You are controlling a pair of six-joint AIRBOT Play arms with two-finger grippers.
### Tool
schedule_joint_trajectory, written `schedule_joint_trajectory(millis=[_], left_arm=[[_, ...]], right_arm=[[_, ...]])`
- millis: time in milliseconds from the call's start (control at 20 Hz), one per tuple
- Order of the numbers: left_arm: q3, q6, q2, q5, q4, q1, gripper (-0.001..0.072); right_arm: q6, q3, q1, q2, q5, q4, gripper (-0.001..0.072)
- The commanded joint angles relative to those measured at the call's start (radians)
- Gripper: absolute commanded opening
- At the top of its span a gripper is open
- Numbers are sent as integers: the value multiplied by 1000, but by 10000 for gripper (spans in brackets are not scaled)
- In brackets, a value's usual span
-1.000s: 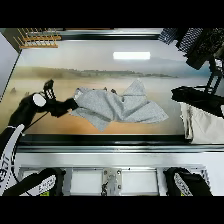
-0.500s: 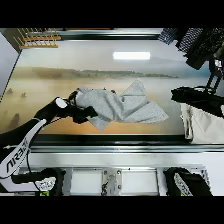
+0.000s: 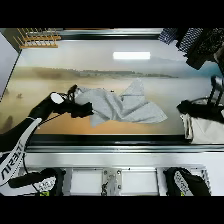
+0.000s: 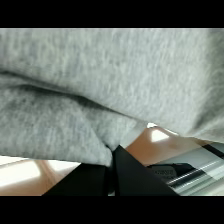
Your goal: Fold the clothes and pants, and hang the long-sleeved shirts on hangers.
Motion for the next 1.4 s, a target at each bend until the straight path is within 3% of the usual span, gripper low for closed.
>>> schedule_joint_trajectory(millis=[0,150,300,450,500,650,700,750,1100,1350], left_arm=[[2,34,76,-50,-2,43,6],[2,43,98,-48,-2,43,6],[2,43,97,-48,-2,43,6],[2,43,97,-48,-2,43,6],[2,43,97,-49,-2,43,6],[3,43,98,-49,-2,43,6],[8,43,100,-50,-2,45,6],[27,43,108,-64,-2,54,6],[520,42,367,-186,-5,203,6],[742,42,570,-128,-4,211,7]], right_arm=[[62,-163,-91,-73,7,-2,572],[19,-269,-70,-176,-161,143,572],[-141,-279,1,-290,-256,368,560],[-220,-278,106,-377,-360,533,548],[-249,-277,140,-397,-391,571,465],[-288,-257,217,-419,-451,617,428],[-293,-239,225,-416,-455,613,174],[-314,-212,223,-409,-446,607,18],[-313,340,103,-165,-180,422,14],[-309,632,98,-1,-169,425,14]])
